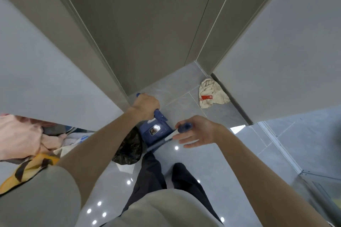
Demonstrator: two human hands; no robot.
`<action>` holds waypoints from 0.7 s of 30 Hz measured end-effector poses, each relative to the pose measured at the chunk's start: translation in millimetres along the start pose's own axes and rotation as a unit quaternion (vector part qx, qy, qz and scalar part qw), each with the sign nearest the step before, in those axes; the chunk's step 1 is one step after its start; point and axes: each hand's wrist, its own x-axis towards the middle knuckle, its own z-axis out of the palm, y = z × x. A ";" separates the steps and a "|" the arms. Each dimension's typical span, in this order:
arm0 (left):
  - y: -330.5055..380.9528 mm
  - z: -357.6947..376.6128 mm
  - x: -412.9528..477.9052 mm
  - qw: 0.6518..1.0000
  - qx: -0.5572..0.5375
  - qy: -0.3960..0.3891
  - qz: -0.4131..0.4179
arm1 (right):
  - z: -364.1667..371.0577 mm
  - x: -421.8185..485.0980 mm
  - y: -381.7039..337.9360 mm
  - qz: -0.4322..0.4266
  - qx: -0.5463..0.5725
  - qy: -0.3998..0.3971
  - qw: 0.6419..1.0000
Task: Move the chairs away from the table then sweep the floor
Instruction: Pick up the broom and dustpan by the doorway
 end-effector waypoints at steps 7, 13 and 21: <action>41.6 16.8 -46.4 0.991 -0.050 0.046 -0.114 | 7.5 -2.3 12.6 0.005 0.117 0.023 0.993; 94.2 22.6 -79.3 0.956 -0.140 0.088 -0.243 | -1.7 -23.9 12.4 0.008 -0.082 0.034 0.996; 172.5 47.8 -142.1 0.867 -0.341 0.111 -0.345 | 7.0 -51.4 42.4 0.039 -0.398 0.030 0.916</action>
